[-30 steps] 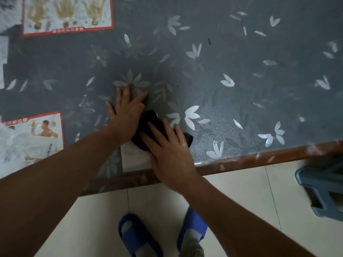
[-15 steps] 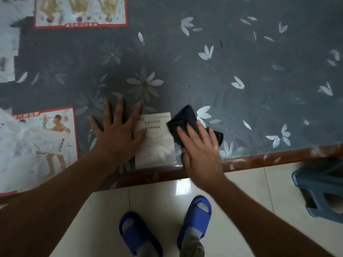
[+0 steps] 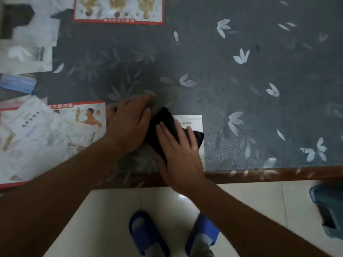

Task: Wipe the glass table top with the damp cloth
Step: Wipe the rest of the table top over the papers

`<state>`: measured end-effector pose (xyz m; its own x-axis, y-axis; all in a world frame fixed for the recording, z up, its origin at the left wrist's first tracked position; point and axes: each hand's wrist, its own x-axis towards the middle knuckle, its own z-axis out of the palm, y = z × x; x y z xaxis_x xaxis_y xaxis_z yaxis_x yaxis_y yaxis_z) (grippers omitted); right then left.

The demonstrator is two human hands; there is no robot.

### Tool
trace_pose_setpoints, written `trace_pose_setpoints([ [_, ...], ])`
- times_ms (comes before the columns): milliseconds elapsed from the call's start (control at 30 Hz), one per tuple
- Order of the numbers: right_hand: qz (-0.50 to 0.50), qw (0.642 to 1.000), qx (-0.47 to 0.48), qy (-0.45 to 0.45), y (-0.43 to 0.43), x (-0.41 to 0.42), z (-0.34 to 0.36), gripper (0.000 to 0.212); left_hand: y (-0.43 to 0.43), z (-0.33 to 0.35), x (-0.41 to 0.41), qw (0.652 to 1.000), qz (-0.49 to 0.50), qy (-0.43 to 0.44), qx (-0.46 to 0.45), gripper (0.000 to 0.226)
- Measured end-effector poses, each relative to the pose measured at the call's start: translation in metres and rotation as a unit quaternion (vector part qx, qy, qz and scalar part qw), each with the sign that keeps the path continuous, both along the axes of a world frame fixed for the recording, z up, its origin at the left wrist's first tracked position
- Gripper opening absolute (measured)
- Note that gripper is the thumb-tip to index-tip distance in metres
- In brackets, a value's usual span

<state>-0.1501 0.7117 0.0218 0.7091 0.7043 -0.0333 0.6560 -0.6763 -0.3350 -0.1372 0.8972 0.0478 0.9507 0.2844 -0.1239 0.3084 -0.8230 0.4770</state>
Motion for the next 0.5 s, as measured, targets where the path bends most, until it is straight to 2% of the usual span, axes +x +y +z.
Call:
trace_pose_setpoints([
  [67, -0.002, 0.999, -0.019, -0.031, 0.013, 0.039, -0.003, 0.068, 0.026, -0.006, 0.005, 0.996, 0.004, 0.017, 0.085, 0.055],
  [100, -0.033, 0.999, -0.011, -0.034, 0.021, 0.069, -0.005, 0.068, 0.038, -0.011, 0.006, 0.992, 0.011, 0.048, 0.114, 0.058],
  [167, -0.148, 0.989, 0.007, 0.0, 0.04, 0.136, -0.004, 0.065, 0.053, -0.022, 0.006, 0.986, 0.02, 0.103, 0.132, 0.06],
  [233, -0.204, 0.978, 0.012, 0.034, 0.057, 0.166, -0.003, 0.062, 0.059, -0.028, 0.004, 0.987, 0.017, 0.109, 0.12, 0.058],
  [300, -0.146, 0.988, 0.03, 0.037, 0.063, 0.132, -0.004, 0.063, 0.064, -0.027, 0.004, 0.992, 0.019, 0.099, 0.081, 0.059],
  [400, 0.09, 0.996, -0.001, 0.014, 0.043, 0.024, 0.005, 0.07, 0.068, -0.022, 0.004, 0.995, 0.039, 0.097, 0.004, 0.063],
  [467, 0.143, 0.99, -0.018, -0.002, 0.03, 0.012, 0.011, 0.076, 0.069, -0.02, 0.002, 0.994, 0.052, 0.091, -0.035, 0.066],
  [500, 0.126, 0.992, -0.01, -0.012, 0.033, 0.032, 0.011, 0.079, 0.069, -0.019, 0.002, 0.994, 0.052, 0.088, -0.041, 0.067],
])
